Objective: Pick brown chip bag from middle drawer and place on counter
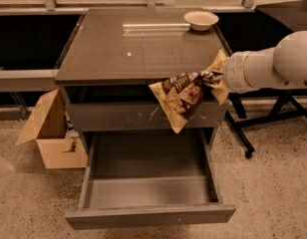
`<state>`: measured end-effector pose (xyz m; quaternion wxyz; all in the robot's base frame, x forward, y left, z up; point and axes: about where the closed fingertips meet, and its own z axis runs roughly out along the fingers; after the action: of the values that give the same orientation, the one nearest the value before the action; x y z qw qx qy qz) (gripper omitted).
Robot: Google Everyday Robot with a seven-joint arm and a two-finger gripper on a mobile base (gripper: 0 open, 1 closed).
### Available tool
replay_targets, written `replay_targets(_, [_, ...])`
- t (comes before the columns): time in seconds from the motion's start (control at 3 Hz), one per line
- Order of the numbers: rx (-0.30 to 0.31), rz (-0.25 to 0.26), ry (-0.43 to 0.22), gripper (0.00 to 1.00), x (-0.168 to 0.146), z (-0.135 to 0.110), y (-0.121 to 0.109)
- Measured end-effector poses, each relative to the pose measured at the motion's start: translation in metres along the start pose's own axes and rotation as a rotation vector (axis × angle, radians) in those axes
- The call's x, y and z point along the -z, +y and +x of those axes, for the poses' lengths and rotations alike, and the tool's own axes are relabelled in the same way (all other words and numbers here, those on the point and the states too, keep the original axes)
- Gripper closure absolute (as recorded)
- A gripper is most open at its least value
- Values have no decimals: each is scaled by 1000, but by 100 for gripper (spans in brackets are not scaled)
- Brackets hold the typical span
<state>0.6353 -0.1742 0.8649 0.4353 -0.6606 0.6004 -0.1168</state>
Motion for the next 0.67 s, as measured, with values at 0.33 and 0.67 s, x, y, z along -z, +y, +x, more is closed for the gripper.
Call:
replay_targets(0.33, [0, 1, 0, 100, 0, 0, 0])
replay_targets(0.67, [29, 29, -20, 100, -14, -3, -16])
